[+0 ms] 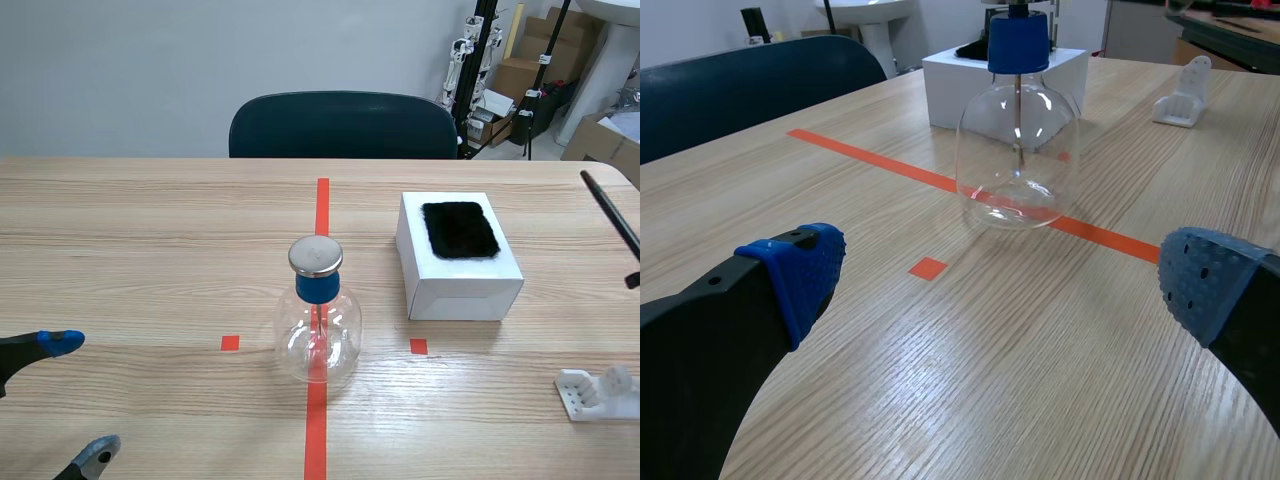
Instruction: Do the electroscope experiment. pick up the black charging rod
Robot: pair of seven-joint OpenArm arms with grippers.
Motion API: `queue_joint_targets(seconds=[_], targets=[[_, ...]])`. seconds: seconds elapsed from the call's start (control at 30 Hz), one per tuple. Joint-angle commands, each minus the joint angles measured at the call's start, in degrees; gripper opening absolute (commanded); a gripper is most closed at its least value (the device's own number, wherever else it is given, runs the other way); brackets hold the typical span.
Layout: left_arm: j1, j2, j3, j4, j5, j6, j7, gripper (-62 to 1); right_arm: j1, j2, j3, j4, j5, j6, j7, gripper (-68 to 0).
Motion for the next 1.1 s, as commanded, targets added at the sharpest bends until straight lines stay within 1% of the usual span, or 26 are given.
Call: queue_joint_targets(seconds=[0.0,0.03,0.1,0.2,0.3,0.37,0.43,0.47,0.53,0.57,0.6,0.67,0.77,0.83,0.93,1.0,1.07], targets=[[-0.02,-0.52,-0.37,1.09,-0.79,0.11,-2.64,1.4,-3.23,1.18,1.31,4.85,-2.32,-0.2,1.4,-67.6],[-0.02,-0.52,-0.37,1.09,-0.79,0.11,-2.64,1.4,-5.68,1.05,2.1,8.13,-4.22,-0.2,2.25,-67.6],[-0.02,-0.52,-0.37,1.09,-0.79,0.11,-2.64,1.4,-11.02,0.55,3.13,14.73,-9.51,-0.2,5.49,-67.6],[-0.02,-0.52,-0.37,1.09,-0.79,0.11,-2.64,1.4,-19.34,-1.33,3.43,24.26,-21.57,-0.22,12.46,-67.6],[-0.02,-0.52,-0.37,1.09,-0.79,0.11,-2.64,1.4,-27.8,-4.74,3.43,32.02,-33.46,-0.22,20.83,-67.6],[-0.02,-0.52,-0.37,1.09,-0.79,0.11,-2.64,1.4,-33.62,-7.54,3.41,35.6,-40.85,-0.22,29.03,-67.6],[-0.02,-0.52,-0.37,1.09,-0.79,0.11,-2.64,1.4,-39.41,-10.54,3.41,37.64,-48.76,-0.24,39.71,-67.6],[-0.02,-0.52,-0.37,1.09,-0.79,0.11,-2.64,1.4,-42.18,-12.09,3.41,37.99,-53.16,-0.48,46.03,-67.6],[-0.02,-0.52,-0.37,1.09,-0.79,0.11,-2.64,1.4,-46.42,-14.69,3.21,37.99,-60.76,-1.64,56.35,-67.6],[-0.02,-0.52,-0.37,1.09,-0.79,0.11,-2.64,1.4,-48.3,-15.8,3.19,37.99,-63.95,-2.54,60.37,-67.6],[-0.02,-0.52,-0.37,1.09,-0.79,0.11,-2.64,1.4,-49.96,-16.94,3.19,37.99,-66.55,-4.15,64.59,-67.6],[-0.02,-0.52,-0.37,1.09,-0.79,0.11,-2.64,1.4,-53.07,-18.67,3.19,37.99,-70.66,-8.63,72.11,-67.6],[-0.02,-0.52,-0.37,1.09,-0.79,0.11,-2.64,1.4,-57.24,-20.48,3.19,37.99,-74.05,-15.69,82.95,-67.6],[-0.02,-0.52,-0.37,1.09,-0.79,0.11,-2.64,1.4,-59.76,-21.11,3.19,37.99,-75.84,-19.1,88.72,-67.6],[0.0,-0.52,-0.37,1.09,-0.79,0.11,-2.64,1.4,-62.55,-21.09,3.19,37.97,-78.73,-21.9,94.29,-67.6],[0.0,-0.52,-0.37,1.09,-0.79,0.11,-2.64,1.4,-63.08,-21.09,3.15,37.92,-80.83,-22.05,96.13,-67.6],[0.0,-0.52,-0.37,1.09,-0.79,0.11,-2.64,1.4,-63.01,-21.07,2.47,37.9,-83.45,-22.03,96.37,-67.6]])
